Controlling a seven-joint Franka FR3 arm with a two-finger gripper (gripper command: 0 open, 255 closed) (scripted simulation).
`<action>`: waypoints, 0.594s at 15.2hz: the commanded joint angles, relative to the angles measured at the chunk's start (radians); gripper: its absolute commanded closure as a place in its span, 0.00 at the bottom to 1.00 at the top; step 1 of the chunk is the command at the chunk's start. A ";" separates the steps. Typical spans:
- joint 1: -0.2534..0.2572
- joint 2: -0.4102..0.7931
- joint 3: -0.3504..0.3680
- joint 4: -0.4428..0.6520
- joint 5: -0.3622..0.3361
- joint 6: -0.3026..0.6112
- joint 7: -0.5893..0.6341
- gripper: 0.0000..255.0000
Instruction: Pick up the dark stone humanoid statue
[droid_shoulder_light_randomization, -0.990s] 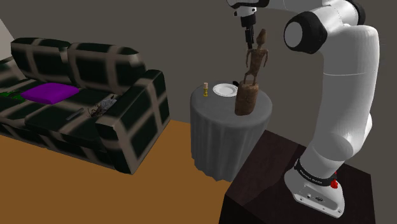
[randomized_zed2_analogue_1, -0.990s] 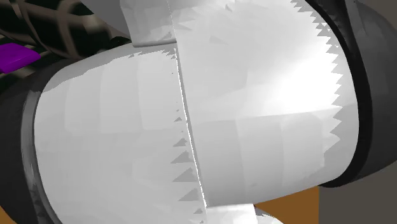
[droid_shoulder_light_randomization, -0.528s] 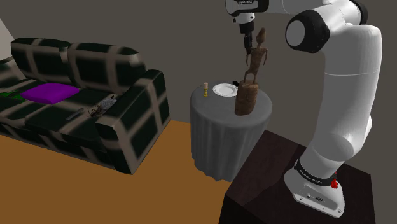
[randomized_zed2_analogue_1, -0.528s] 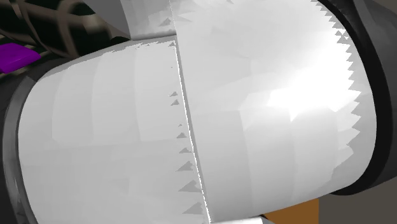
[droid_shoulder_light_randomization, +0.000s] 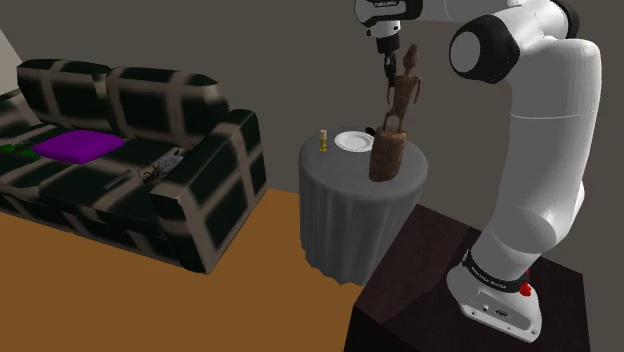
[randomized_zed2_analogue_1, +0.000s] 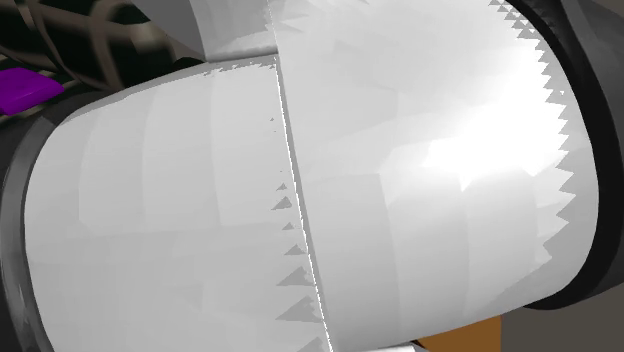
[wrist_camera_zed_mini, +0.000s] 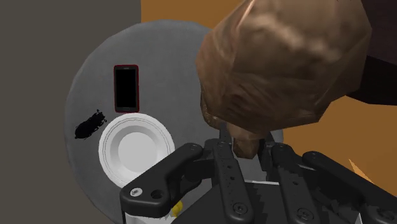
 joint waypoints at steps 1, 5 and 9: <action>0.000 0.001 0.000 0.000 0.000 0.000 0.000 1.00; -0.006 0.013 -0.002 0.058 0.004 -0.046 -0.012 1.00; -0.017 0.035 -0.004 0.145 0.011 -0.109 -0.029 1.00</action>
